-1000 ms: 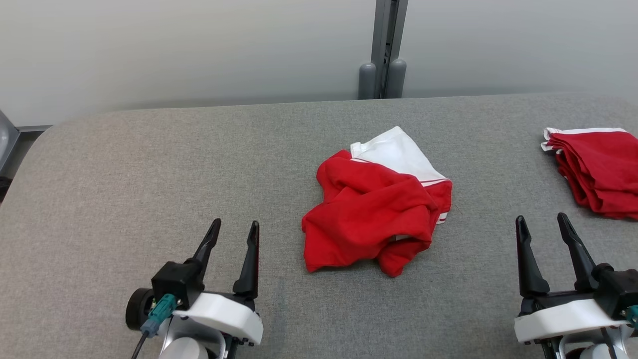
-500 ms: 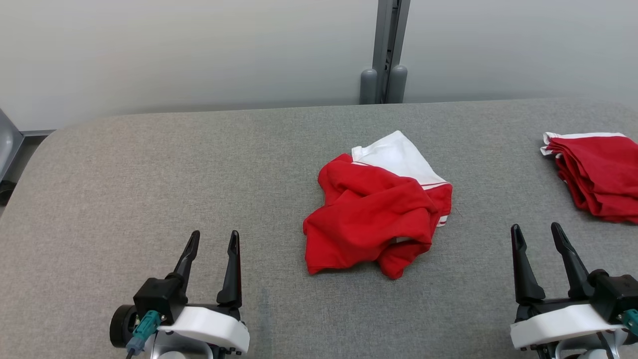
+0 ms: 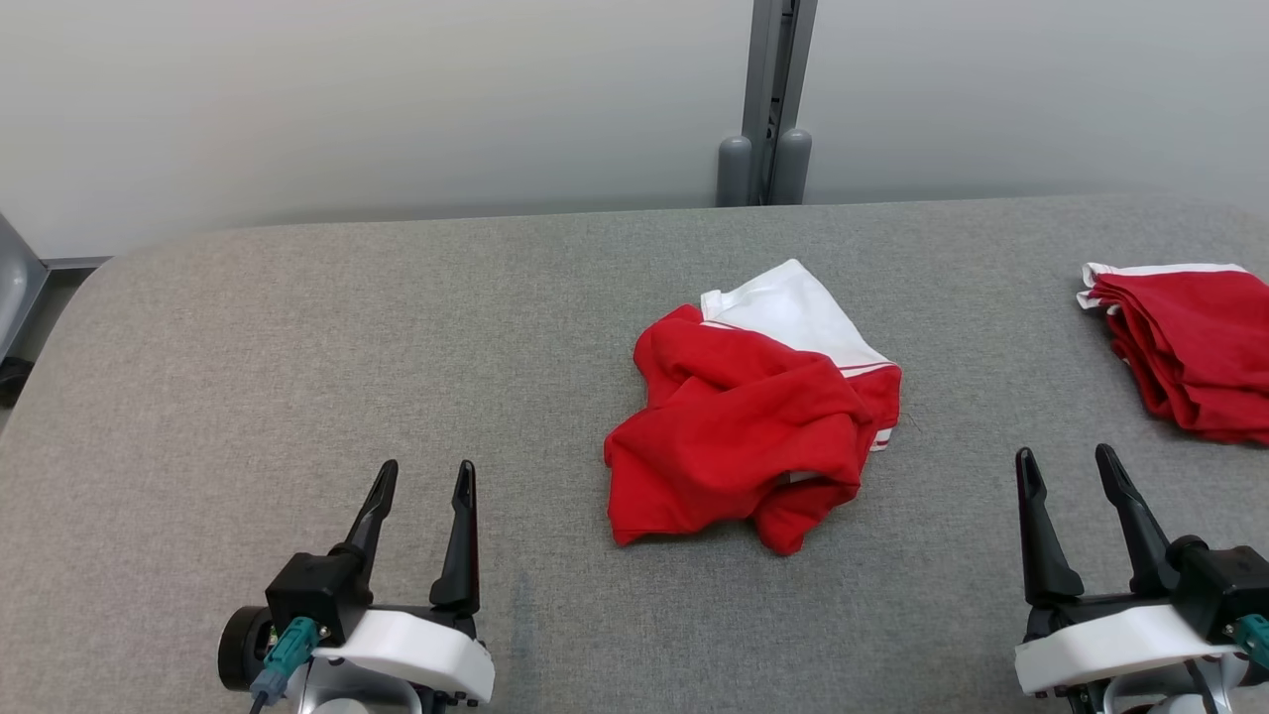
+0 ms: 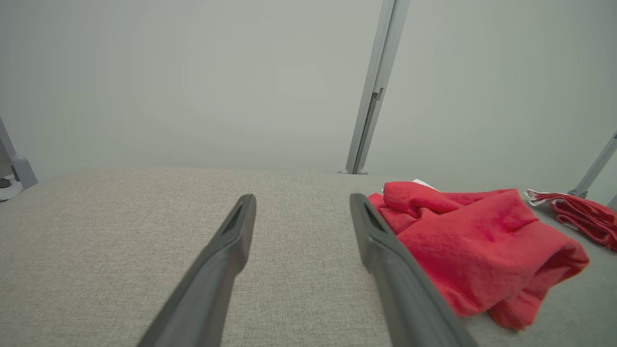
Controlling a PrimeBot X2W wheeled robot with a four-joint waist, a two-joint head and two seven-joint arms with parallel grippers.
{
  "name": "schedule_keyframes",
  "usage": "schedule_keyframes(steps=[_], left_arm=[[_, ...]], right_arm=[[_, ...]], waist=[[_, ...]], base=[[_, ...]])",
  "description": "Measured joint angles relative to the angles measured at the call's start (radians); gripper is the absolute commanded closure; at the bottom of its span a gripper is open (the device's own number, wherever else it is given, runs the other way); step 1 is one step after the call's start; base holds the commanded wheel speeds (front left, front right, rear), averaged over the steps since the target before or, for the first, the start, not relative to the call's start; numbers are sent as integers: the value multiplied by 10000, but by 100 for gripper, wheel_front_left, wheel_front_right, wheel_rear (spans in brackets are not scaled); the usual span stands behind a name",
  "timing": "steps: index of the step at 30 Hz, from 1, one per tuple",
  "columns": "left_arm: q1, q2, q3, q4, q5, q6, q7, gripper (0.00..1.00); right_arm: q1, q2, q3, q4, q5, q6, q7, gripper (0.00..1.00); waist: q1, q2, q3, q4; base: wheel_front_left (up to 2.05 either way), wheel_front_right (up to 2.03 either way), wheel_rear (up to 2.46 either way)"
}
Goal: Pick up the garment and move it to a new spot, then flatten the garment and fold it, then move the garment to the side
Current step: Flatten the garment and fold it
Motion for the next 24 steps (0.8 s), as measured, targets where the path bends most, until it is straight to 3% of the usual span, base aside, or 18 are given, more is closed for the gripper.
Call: schedule_keyframes(steps=[14, 24], left_arm=[[-30, -77, 144, 119, 182, -190, 0, 0], [-252, -96, 73, 40, 173, -211, 0, 0]], right_arm=[[-40, 2, -105, 163, -23, 2, -2, 0], [-1418, 0, -462, 1837, -199, 0, 35, 0]], waist=[[0, 0, 125, 139], [0, 0, 653, 538]], base=[[0, 0, 0], [0, 0, 0]])
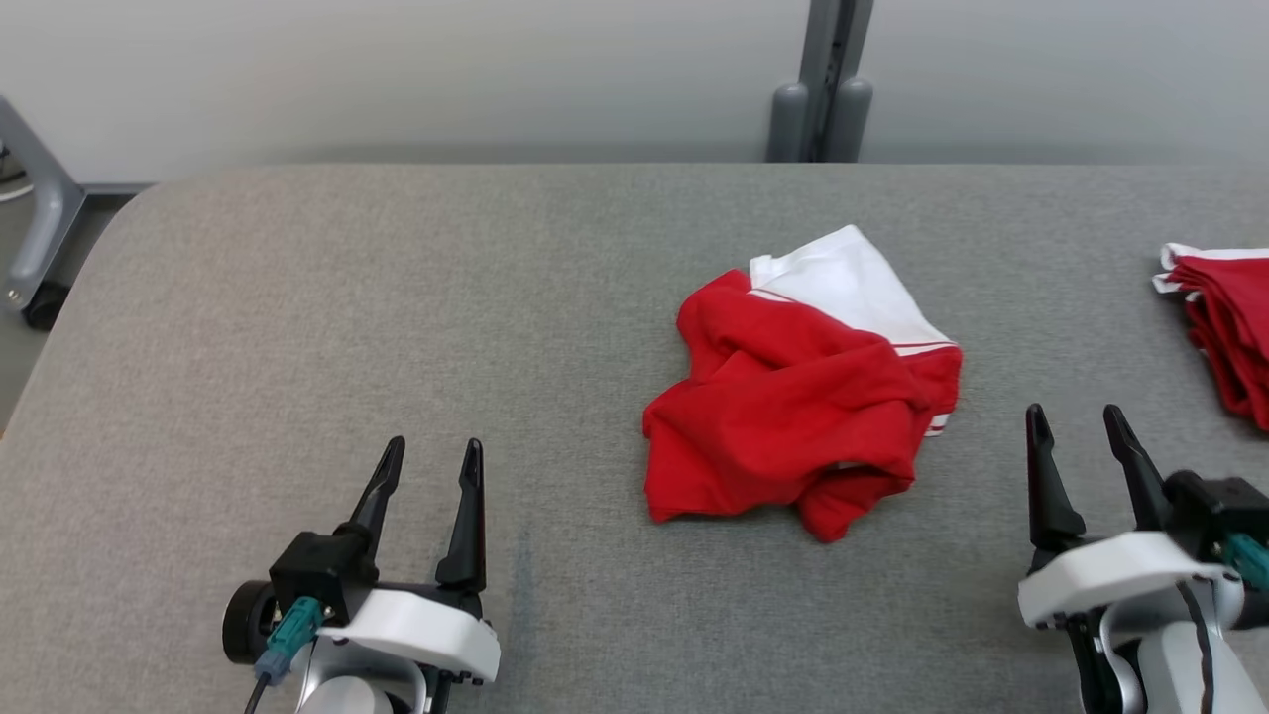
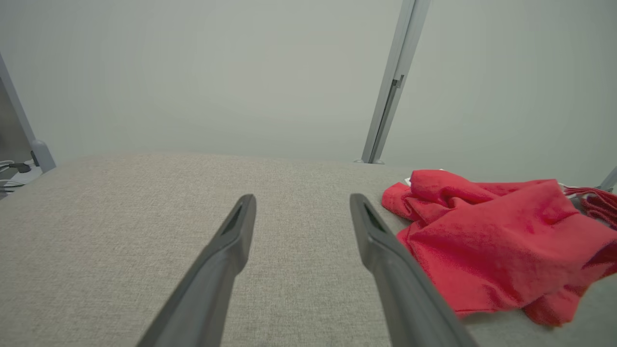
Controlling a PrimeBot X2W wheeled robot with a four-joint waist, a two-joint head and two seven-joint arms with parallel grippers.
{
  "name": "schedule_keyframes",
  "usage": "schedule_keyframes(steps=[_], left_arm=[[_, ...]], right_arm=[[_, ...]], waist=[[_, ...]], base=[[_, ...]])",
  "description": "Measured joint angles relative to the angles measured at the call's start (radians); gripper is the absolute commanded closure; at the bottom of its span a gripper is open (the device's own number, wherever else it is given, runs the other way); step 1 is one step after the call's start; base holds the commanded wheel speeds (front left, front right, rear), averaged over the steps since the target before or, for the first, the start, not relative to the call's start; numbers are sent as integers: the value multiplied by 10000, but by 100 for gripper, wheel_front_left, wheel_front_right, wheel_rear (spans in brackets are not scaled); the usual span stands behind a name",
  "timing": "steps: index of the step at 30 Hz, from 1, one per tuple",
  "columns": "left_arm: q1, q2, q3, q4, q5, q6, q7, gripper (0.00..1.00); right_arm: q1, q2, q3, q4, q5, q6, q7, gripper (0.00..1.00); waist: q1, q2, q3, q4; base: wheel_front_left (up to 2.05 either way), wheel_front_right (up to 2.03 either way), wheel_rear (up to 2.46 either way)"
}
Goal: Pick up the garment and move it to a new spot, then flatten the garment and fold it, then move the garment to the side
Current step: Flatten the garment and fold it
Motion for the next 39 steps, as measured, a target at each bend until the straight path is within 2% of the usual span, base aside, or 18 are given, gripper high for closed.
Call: schedule_keyframes(steps=[10, 20, 22, 23, 30, 39], left_arm=[[-405, -2, -178, -155, -130, 140, 0, 0], [-430, 0, -244, -178, -199, 194, 0, 0], [-424, -2, -240, -176, -199, 224, 0, 0], [-421, 0, -240, -174, -198, 224, 0, 0], [-407, -2, -228, -127, -102, 196, 0, 0], [-331, 0, -232, -31, -63, 155, 0, 0]], right_arm=[[-1945, 4, -278, 2477, -184, 0, 539, 0], [-2919, -31, -690, 4449, -433, 0, 623, 0], [-3036, -31, -736, 4794, -324, 0, 591, 53], [-3071, -29, -721, 4893, -278, 0, 570, 100], [-3230, -44, -646, 5007, 311, 0, 174, 100], [-3073, -525, -1421, 3958, 545, 2, -25, 100]], waist=[[0, 0, 746, 871], [0, 0, 1128, 1616], [0, 0, 1064, 1629], [0, 0, 1045, 1622], [0, 0, 922, 1403], [0, 0, 689, 1024]], base=[[0, 0, 0], [0, 0, 0], [0, 0, 0], [0, 0, 0], [0, 0, 0], [0, 0, 0]])
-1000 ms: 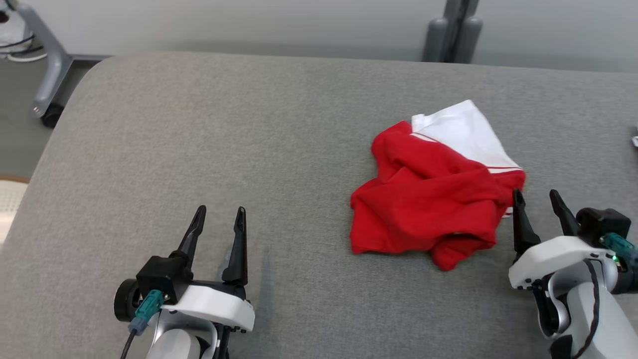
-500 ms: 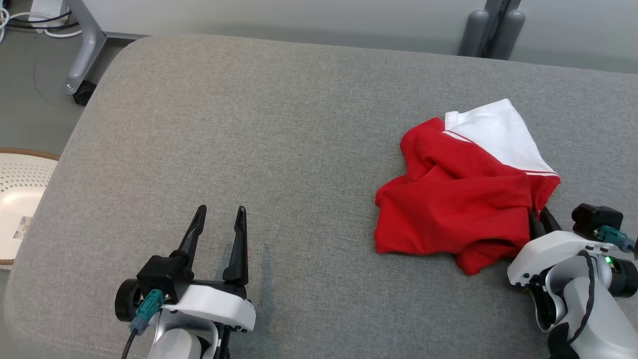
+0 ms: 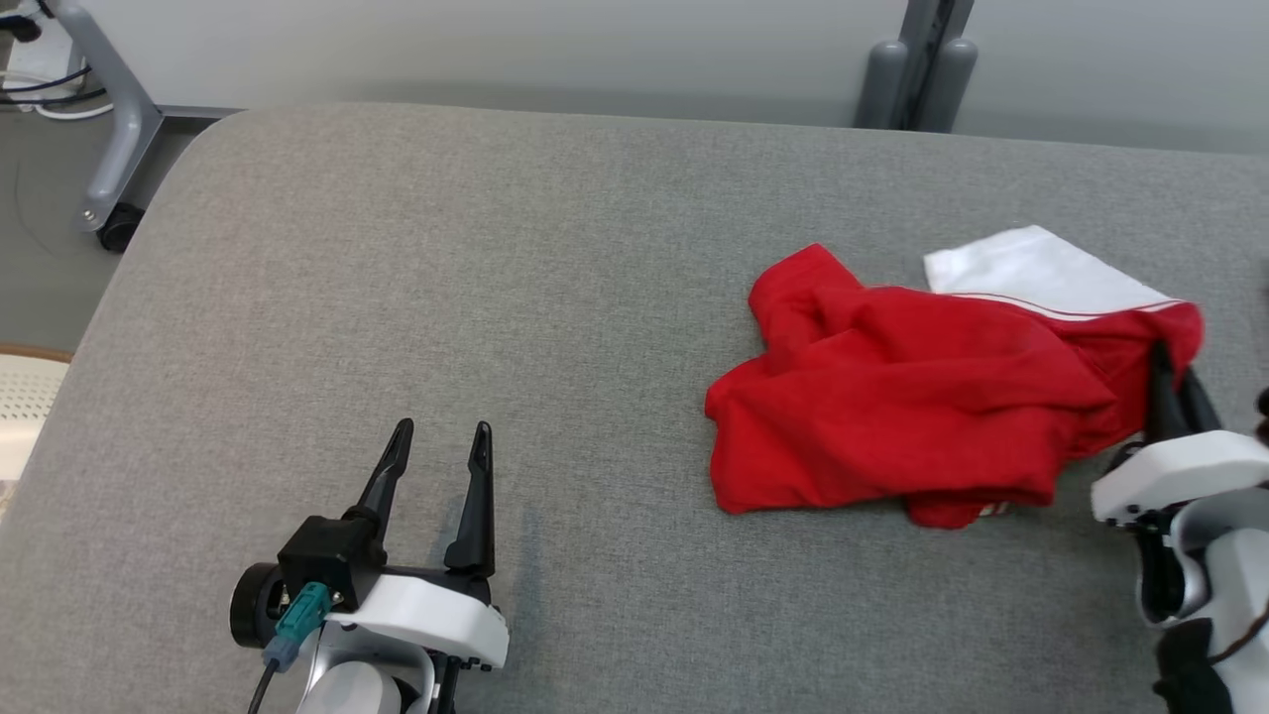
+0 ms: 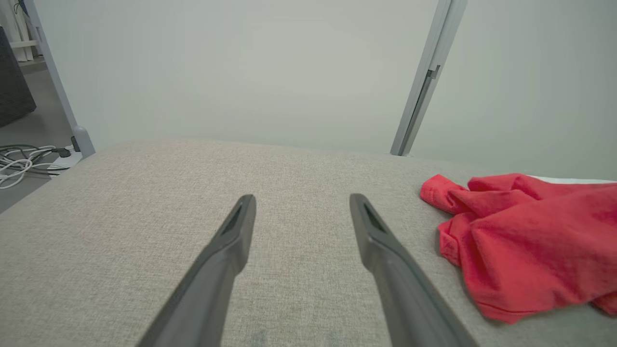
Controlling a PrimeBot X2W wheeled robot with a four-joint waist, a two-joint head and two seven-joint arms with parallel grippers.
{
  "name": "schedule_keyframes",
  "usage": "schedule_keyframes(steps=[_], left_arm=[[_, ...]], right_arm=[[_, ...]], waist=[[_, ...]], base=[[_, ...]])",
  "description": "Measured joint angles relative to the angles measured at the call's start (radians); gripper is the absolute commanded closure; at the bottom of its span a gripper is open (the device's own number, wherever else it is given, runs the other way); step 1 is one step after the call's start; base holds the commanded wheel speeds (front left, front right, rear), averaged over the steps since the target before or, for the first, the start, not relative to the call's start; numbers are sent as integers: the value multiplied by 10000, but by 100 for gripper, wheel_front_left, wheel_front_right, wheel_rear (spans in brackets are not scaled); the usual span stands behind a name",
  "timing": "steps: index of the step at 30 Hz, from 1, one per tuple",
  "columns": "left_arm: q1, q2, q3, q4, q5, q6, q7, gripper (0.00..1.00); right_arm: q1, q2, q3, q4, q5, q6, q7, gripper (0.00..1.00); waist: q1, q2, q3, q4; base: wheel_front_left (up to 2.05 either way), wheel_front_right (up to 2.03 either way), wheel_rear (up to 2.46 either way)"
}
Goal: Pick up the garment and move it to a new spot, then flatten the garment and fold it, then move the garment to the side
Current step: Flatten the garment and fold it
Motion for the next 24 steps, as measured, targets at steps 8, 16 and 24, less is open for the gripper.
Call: schedule_keyframes(steps=[8, 16, 24], left_arm=[[5, 0, 4, -10, 12, -31, 0, 0], [-168, -2, -17, -15, 73, -75, 0, 0], [-521, -4, -194, -27, 71, -109, 0, 0]], right_arm=[[35, -631, -426, -408, -746, -2, 123, 100], [-1569, -1459, 648, -144, -1325, 0, 892, 100], [-3518, -2280, 907, 688, -1770, 0, 1246, 100]], waist=[[0, 0, 60, -270], [0, 0, 495, -325], [0, 0, 976, -30]], base=[[0, 0, 0], [0, 0, 0], [0, 0, 0]])
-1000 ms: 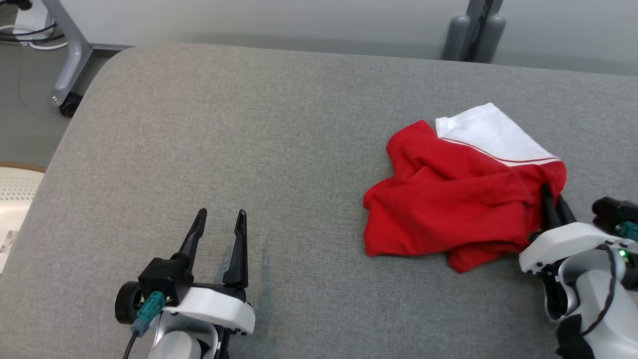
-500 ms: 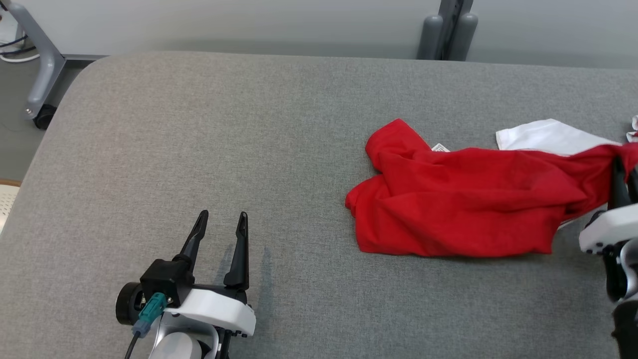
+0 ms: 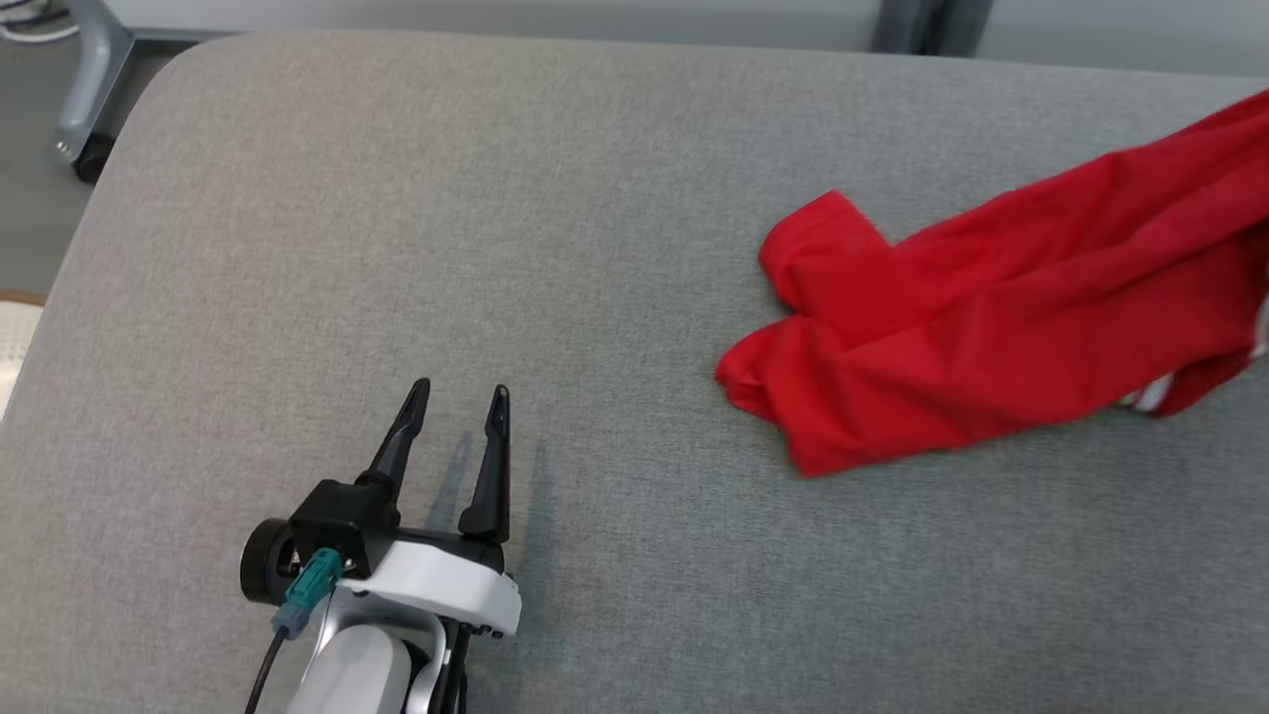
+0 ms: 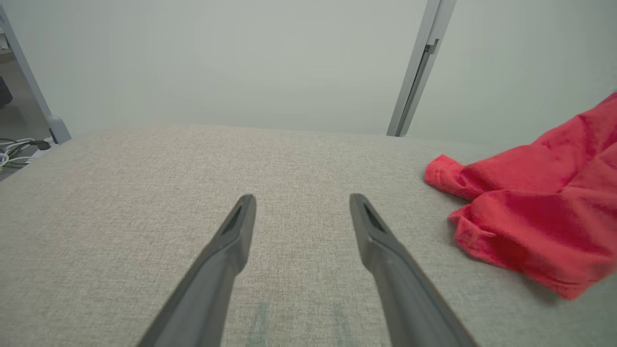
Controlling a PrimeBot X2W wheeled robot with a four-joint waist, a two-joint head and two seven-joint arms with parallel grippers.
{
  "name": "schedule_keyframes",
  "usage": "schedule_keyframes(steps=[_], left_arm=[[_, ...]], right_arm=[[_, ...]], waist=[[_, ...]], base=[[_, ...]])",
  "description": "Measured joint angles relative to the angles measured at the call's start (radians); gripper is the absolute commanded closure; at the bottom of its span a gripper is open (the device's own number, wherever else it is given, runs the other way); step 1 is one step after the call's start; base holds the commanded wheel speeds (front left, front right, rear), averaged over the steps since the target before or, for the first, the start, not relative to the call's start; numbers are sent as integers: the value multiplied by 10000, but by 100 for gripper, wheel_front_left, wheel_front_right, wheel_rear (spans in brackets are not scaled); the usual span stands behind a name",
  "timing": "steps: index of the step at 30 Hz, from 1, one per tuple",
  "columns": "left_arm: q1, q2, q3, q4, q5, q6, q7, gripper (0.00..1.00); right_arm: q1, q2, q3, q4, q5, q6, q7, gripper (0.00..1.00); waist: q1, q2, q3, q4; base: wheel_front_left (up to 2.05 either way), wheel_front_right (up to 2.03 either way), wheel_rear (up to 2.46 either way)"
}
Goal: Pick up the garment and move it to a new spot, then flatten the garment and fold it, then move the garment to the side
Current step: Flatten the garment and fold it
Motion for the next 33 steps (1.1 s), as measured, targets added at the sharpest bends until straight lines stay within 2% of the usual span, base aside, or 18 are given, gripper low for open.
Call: schedule_keyframes(steps=[7, 8, 9, 10, 16, 21, 33], left_arm=[[-320, 0, -163, -27, -50, -6, 0, 0], [-358, 2, -176, -42, -58, 8, 0, 0], [-371, 2, -192, -50, -79, 12, 0, 0], [-378, 2, -207, -50, -92, 35, 2, 0], [-519, 6, -205, -63, -119, 100, 0, 0], [-506, -2, -144, -94, -119, 167, 0, 0], [-152, -6, 84, -36, 104, 105, 0, 0]], right_arm=[[-1535, -598, -581, 1112, -888, 0, 61, 98], [-1678, -596, -723, 1315, -1001, 0, 75, 65], [-1781, -587, -848, 1515, -1087, 0, 105, 6], [-1845, -562, -940, 1710, -1185, 0, 100, 0], [-2078, -268, -1091, 2387, -1586, 0, -477, 0], [-1891, 113, -865, 2466, -698, 0, -1076, 0], [1356, 522, 1269, 1172, 1064, 0, -1254, 0]], waist=[[0, 0, 663, 442], [0, 0, 758, 493], [0, 0, 845, 538], [0, 0, 922, 578], [0, -1, 1078, 532], [0, 0, 855, 225], [0, 0, 162, -881]], base=[[0, 0, 0], [0, 0, 0], [0, 0, 0], [0, 0, 0], [0, 0, 0], [0, 0, 0], [0, 0, 0]])
